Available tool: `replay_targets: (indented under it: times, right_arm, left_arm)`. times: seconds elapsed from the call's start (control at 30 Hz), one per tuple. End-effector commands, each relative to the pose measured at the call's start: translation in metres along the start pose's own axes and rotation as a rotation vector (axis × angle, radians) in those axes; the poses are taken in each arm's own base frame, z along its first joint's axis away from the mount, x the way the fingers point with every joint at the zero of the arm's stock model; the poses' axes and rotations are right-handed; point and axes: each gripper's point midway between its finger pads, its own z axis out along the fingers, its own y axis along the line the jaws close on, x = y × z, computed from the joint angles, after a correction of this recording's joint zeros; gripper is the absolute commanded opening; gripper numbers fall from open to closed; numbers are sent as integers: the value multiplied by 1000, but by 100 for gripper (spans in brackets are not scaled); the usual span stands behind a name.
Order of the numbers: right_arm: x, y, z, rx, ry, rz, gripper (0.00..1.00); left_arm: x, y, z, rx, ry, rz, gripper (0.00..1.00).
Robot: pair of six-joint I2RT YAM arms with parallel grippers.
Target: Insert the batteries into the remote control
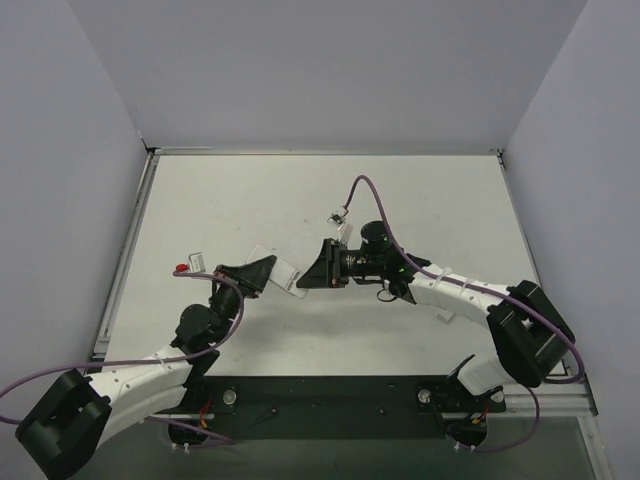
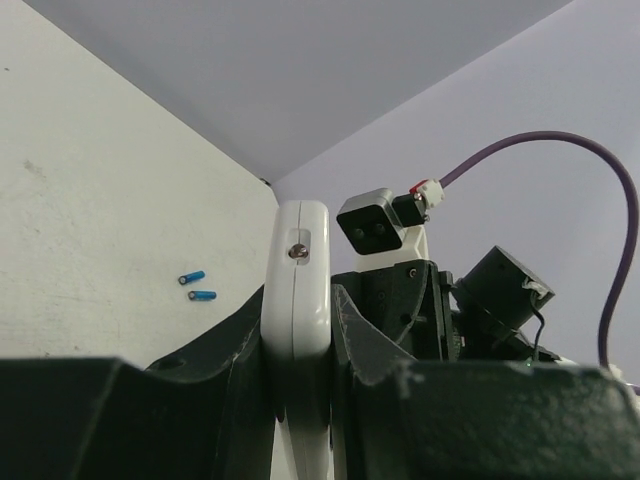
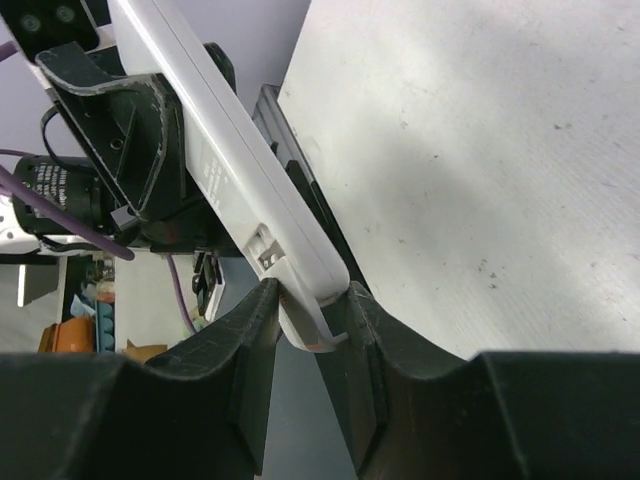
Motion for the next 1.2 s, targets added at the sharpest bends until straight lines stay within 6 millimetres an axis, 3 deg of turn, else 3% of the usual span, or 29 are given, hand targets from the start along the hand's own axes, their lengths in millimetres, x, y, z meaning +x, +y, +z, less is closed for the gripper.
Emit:
replay_targets:
  times: [0.0, 0.23, 0.53, 0.73, 0.9, 1.1, 1.17]
  right_arm:
    - [-6, -30, -4, 65, -28, 33, 4]
    - [-4, -46, -8, 76, -8, 40, 0]
    - [8, -119, -10, 248, 51, 65, 0]
    - [19, -152, 4, 282, 102, 122, 0]
    - [31, -180, -6, 386, 127, 179, 1]
    - [42, -210, -40, 568, 136, 261, 29]
    - [38, -212, -51, 615, 137, 234, 41]
  left_arm:
    - [-12, 7, 9, -18, -69, 90, 0]
    - [-1, 32, 12, -71, -32, 243, 0]
    - [-8, 64, -3, -195, -39, 363, 0]
    - [-13, 64, -12, -209, -51, 347, 0]
    - [-17, 59, -14, -192, -64, 318, 0]
    - [-15, 62, -21, -195, -65, 271, 0]
    - [-14, 60, -20, -185, -62, 252, 0]
